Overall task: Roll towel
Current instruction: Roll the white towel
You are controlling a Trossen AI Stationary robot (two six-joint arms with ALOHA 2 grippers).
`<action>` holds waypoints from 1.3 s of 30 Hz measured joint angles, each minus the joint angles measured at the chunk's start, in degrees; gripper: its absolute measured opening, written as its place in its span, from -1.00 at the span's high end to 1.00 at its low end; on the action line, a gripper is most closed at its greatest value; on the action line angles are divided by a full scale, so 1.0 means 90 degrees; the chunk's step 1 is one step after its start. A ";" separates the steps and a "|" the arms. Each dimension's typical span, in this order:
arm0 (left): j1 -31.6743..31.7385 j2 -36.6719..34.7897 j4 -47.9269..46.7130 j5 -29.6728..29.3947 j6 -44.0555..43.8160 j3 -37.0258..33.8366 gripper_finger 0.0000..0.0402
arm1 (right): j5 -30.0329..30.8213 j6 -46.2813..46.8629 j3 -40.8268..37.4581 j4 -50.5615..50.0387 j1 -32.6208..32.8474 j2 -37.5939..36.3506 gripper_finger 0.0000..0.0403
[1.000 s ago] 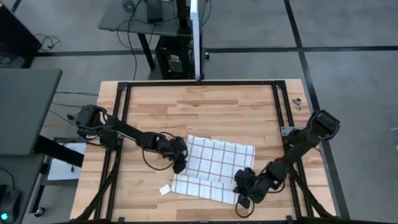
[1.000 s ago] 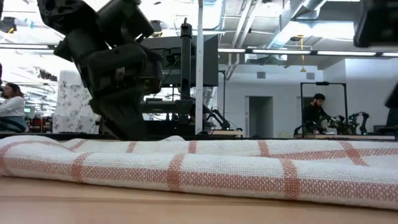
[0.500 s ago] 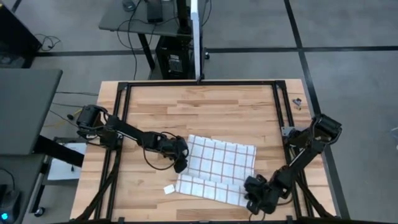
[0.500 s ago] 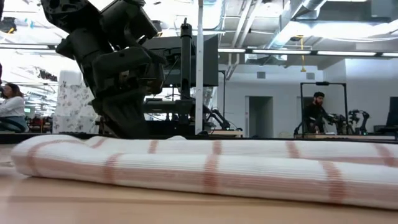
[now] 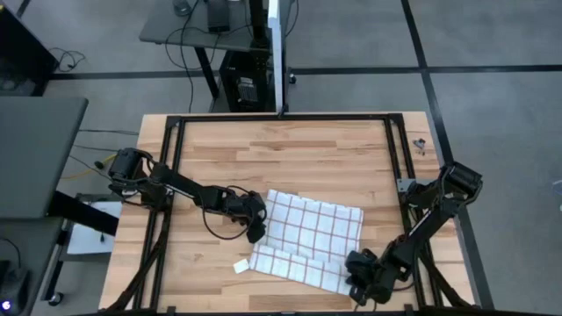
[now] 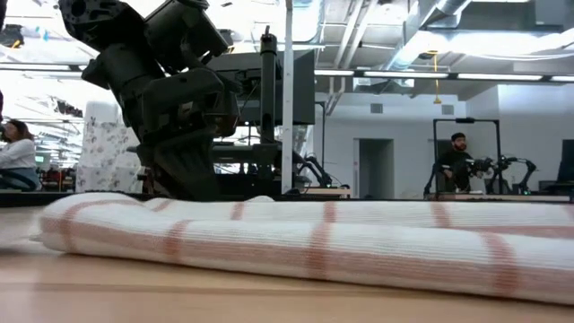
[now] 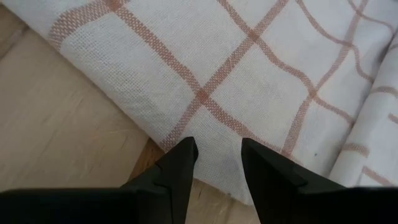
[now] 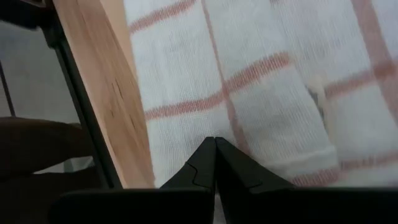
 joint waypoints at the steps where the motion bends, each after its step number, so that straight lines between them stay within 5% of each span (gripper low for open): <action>1: 0.0000 -0.0007 0.0002 0.0038 0.0001 0.0000 0.39 | 0.0000 -0.0082 0.0000 0.0013 -0.0050 0.0000 1.00; 11: -0.0002 -0.1180 -0.1133 0.0313 0.0485 0.0173 0.39 | -0.0048 -0.1098 0.0121 -0.0007 -0.0426 -0.0628 1.00; 21: 0.0089 -0.1042 -0.1617 0.0259 0.1085 0.0720 0.39 | -0.0054 -0.1391 0.0144 -0.2719 -0.1710 -0.1367 1.00; 28: 0.0095 -0.0252 -0.1616 0.0260 0.0862 0.0719 0.39 | -0.0861 -0.2018 -0.0109 -0.2267 -0.2557 -0.0840 1.00; 39: 0.0084 -0.0178 -0.1573 0.0185 0.0714 0.0733 0.39 | -0.1082 -0.1049 -0.0498 -0.1517 -0.2750 -0.0716 1.00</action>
